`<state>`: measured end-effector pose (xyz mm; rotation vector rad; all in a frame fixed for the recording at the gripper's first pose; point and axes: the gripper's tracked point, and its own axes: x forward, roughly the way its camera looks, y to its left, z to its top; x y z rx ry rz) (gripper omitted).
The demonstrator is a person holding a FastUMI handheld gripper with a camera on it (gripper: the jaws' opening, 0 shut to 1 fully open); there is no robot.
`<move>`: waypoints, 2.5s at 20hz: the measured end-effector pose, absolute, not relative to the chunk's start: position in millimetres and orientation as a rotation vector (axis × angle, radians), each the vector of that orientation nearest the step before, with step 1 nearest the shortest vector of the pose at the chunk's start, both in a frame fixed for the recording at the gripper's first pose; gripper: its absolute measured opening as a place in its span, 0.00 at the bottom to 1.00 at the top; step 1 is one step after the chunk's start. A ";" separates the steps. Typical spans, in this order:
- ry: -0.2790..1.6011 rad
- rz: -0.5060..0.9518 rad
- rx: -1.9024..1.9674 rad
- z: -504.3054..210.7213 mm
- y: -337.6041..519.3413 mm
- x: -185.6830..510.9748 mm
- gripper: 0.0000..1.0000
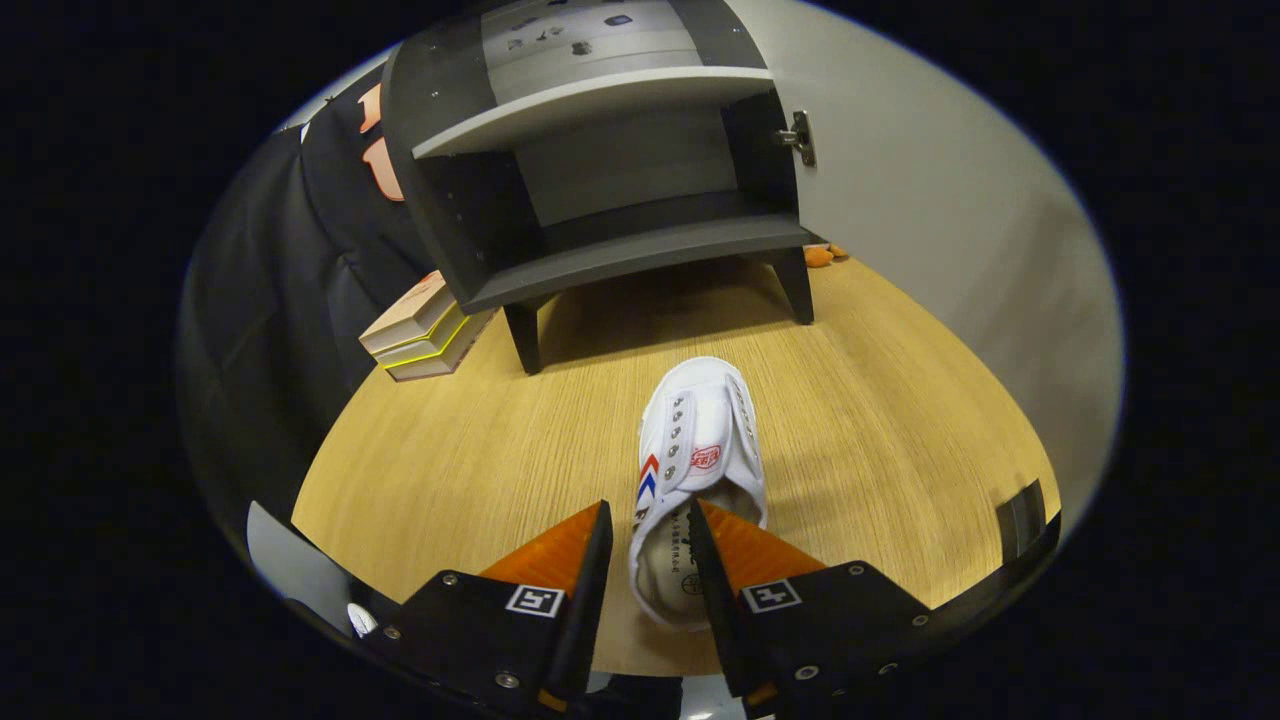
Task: Open the shoe cabinet door, grab the shoes and put them into the shoe cabinet, then close the shoe cabinet door.
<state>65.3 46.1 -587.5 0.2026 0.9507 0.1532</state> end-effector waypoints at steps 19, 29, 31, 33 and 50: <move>0.986 0.103 0.292 -597.7 61.3 106.5 0.00; 0.877 0.120 0.261 -493.6 77.0 116.5 0.00; 0.838 0.107 0.267 -463.3 78.7 116.6 0.00; 0.809 0.104 0.258 -438.1 82.5 116.8 0.00; 0.616 0.156 0.142 -285.8 96.2 189.6 0.00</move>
